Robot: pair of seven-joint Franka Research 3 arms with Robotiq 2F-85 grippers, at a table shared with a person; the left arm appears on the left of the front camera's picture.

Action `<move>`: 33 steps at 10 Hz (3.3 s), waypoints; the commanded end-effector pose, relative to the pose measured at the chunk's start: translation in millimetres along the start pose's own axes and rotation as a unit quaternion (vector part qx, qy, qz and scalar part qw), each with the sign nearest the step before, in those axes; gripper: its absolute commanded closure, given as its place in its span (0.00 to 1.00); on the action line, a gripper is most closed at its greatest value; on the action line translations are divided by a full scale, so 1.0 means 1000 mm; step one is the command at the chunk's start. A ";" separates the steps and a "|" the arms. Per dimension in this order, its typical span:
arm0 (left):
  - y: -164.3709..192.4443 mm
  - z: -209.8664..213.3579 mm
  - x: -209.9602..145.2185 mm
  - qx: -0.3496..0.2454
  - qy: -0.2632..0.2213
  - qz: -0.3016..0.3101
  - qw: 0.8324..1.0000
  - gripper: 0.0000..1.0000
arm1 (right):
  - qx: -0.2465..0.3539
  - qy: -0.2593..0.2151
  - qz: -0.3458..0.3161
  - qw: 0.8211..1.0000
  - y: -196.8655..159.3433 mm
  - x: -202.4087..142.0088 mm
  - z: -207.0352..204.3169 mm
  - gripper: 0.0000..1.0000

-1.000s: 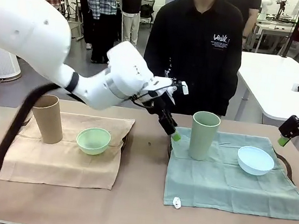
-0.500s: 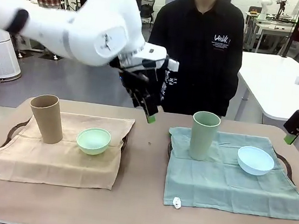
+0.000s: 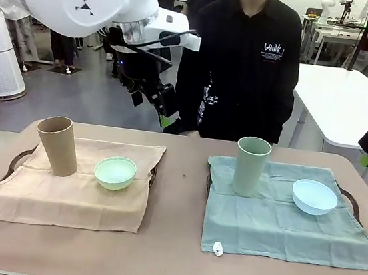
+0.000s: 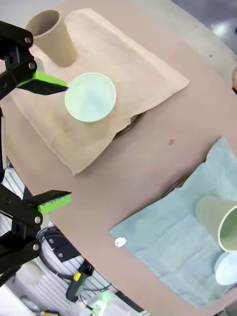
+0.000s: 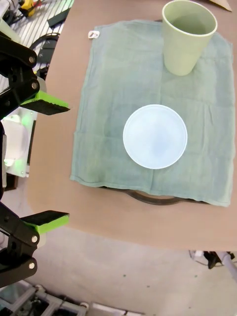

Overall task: Set up a tray with a mat and arrange the tableware.
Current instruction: Place the Picnic Bowl and Reusable plastic cup back onto the Handle tray in front of the human's position.

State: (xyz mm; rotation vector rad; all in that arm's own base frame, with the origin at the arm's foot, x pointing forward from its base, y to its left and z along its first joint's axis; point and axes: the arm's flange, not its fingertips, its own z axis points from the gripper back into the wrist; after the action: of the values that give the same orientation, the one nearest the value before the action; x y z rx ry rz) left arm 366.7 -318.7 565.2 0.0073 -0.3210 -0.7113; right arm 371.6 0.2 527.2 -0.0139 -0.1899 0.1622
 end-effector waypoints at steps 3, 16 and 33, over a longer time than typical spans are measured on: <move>0.001 -0.016 0.013 -0.020 0.002 -0.022 1.000 0.00 | -0.001 0.002 0.001 1.000 0.000 0.002 -0.004 0.00; 0.162 0.075 -0.121 -0.053 -0.012 0.241 0.969 0.00 | 0.035 -0.001 -0.073 0.997 -0.049 -0.018 0.034 0.00; 0.344 0.007 -0.315 -0.448 -0.250 0.576 0.637 0.00 | 0.666 0.001 -0.311 0.679 -0.213 -0.084 -0.013 0.00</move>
State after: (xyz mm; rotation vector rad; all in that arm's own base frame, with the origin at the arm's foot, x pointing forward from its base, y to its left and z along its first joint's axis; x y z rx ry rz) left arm 356.9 162.8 512.3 -1.3497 -0.4520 0.4708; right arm 319.9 -237.1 500.1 1.5500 -0.0408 -0.4261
